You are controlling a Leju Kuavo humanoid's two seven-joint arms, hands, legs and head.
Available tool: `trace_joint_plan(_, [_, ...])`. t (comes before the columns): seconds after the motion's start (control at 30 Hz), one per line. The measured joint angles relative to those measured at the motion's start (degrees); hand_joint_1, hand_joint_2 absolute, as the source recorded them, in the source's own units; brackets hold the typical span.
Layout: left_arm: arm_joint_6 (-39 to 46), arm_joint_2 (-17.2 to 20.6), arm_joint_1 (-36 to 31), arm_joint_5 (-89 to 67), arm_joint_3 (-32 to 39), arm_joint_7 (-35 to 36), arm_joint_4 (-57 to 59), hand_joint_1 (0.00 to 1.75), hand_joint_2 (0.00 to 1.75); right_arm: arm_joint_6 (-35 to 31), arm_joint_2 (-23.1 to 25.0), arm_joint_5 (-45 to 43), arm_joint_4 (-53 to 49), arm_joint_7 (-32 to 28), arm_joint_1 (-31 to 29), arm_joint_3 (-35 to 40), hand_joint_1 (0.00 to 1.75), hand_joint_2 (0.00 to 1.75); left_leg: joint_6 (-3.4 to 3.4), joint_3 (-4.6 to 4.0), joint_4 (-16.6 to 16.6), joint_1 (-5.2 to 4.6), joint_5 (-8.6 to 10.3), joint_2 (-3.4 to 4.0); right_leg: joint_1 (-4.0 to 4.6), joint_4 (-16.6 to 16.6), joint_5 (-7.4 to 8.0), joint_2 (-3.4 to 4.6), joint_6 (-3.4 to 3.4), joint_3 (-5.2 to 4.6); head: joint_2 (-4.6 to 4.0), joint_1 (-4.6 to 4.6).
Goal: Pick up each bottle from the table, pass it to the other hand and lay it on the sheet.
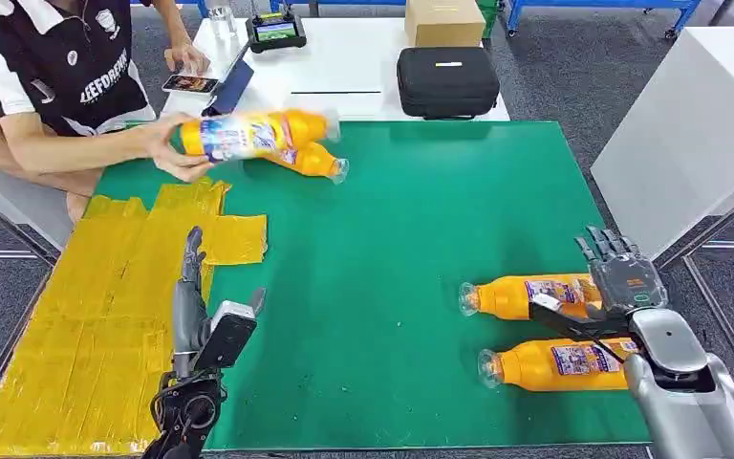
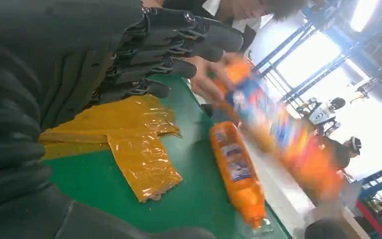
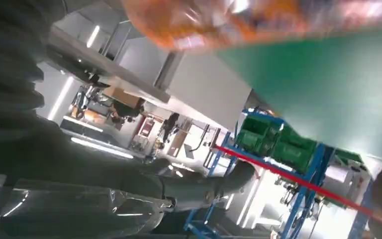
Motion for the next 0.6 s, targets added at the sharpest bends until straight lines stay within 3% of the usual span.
trace_joint_plan(0.3, [0.04,-0.15,0.33,0.02,0.00,-0.26,0.31,0.00,1.75,-0.11,2.21,-0.30,6.82,0.09,-1.83,2.78,0.00,1.75,0.00,-0.03,0.00,0.00,0.00,-0.06,-0.01,0.00,0.00,-0.01,0.00,-0.01,0.00,0.00])
trace_joint_plan(0.6, [0.13,-0.15,0.59,0.57,0.09,0.35,0.31,0.00,1.75,8.55,3.19,-5.11,15.69,-2.62,-7.37,5.84,0.00,1.75,0.00,0.22,0.00,0.00,-0.02,0.11,0.01,-0.02,0.00,0.16,0.00,0.14,0.00,0.02])
